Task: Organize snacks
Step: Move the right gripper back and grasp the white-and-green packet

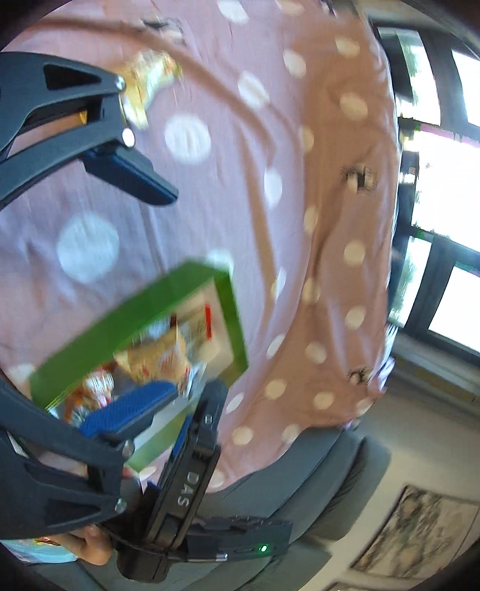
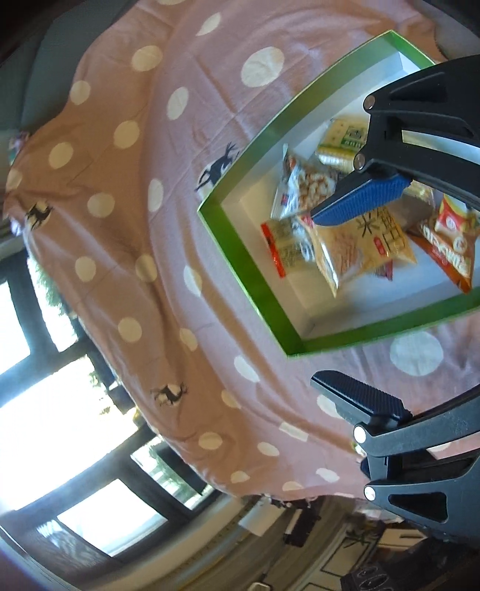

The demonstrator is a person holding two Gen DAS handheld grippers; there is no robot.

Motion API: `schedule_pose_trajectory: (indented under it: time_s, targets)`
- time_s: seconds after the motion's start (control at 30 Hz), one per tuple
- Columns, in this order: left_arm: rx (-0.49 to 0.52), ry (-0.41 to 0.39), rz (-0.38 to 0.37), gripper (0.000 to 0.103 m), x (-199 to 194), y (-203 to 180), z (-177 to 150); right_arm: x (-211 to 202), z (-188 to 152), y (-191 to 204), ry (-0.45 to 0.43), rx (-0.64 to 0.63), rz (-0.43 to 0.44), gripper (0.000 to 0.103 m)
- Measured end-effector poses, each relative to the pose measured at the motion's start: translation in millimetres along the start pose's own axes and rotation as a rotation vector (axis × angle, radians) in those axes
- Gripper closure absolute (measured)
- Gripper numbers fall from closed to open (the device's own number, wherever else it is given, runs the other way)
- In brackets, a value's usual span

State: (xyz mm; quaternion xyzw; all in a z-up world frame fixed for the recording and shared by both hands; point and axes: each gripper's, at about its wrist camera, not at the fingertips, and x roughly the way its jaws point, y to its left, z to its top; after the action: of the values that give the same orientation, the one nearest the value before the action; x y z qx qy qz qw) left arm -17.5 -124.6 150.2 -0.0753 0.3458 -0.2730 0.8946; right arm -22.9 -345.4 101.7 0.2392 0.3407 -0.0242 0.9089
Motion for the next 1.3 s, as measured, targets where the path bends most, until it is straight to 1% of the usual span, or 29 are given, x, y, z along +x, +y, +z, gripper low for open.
schedule_pose_trajectory:
  time_s: [0.07, 0.1, 0.23, 0.37, 0.47, 0.6, 0.73, 0.8, 0.9, 0.97, 1.03, 1.13, 1.2, 1.27, 1.3]
  targets:
    - [-0.033, -0.024, 0.058, 0.002, -18.5, 23.0, -4.5, -1.0, -3.3, 16.0, -0.005, -0.045, 0.002, 0.018]
    - [-0.045, -0.030, 0.075, 0.001, -23.6, 30.2, -6.2, -0.4, -5.4, 27.0, -0.007, -0.075, 0.000, 0.018]
    - [-0.125, -0.049, 0.186, 0.001, -52.8, 75.7, -19.4, 5.8, -15.8, 61.1, -0.003, -0.165, -0.003, 0.018]
    - [-0.189, -0.055, 0.253, 0.001, -74.9, 114.5, -40.8, 19.4, -30.2, 93.6, 0.027, -0.251, -0.021, 0.018]
    - [-0.253, -0.048, 0.304, 0.001, -80.9, 142.7, -61.2, 31.4, -44.0, 121.4, 0.054, -0.329, -0.019, 0.018]
    - [-0.332, -0.033, 0.337, 0.001, -83.7, 178.7, -78.0, 43.8, -62.7, 150.8, 0.091, -0.405, -0.013, 0.018]
    - [-0.403, -0.036, 0.373, 0.001, -87.0, 203.7, -81.2, 53.3, -82.8, 180.8, 0.140, -0.499, 0.014, 0.018]
    - [-0.419, -0.032, 0.389, 0.001, -88.8, 210.7, -83.2, 58.0, -88.9, 196.4, 0.169, -0.535, 0.040, 0.018]
    - [-0.434, -0.017, 0.420, 0.002, -87.6, 218.6, -85.5, 68.7, -89.9, 218.9, 0.219, -0.553, 0.086, 0.018]
    - [-0.440, -0.005, 0.417, 0.002, -86.4, 221.9, -87.4, 80.7, -90.5, 234.7, 0.264, -0.566, 0.108, 0.018]
    - [-0.445, 0.004, 0.406, 0.002, -84.5, 224.4, -87.4, 102.0, -91.1, 253.6, 0.325, -0.592, 0.120, 0.018]
    - [-0.435, 0.015, 0.427, 0.002, -81.7, 224.6, -87.6, 131.3, -97.6, 273.9, 0.393, -0.639, 0.085, 0.018]
    - [-0.426, 0.019, 0.429, 0.002, -81.3, 224.1, -87.5, 153.5, -106.1, 287.3, 0.428, -0.701, 0.031, 0.019]
    - [-0.433, 0.020, 0.415, 0.002, -81.1, 225.6, -87.4, 171.2, -115.6, 295.7, 0.452, -0.757, -0.012, 0.026]
    - [-0.438, 0.021, 0.401, 0.002, -81.1, 225.9, -87.2, 177.6, -118.6, 297.2, 0.464, -0.770, -0.027, 0.031]
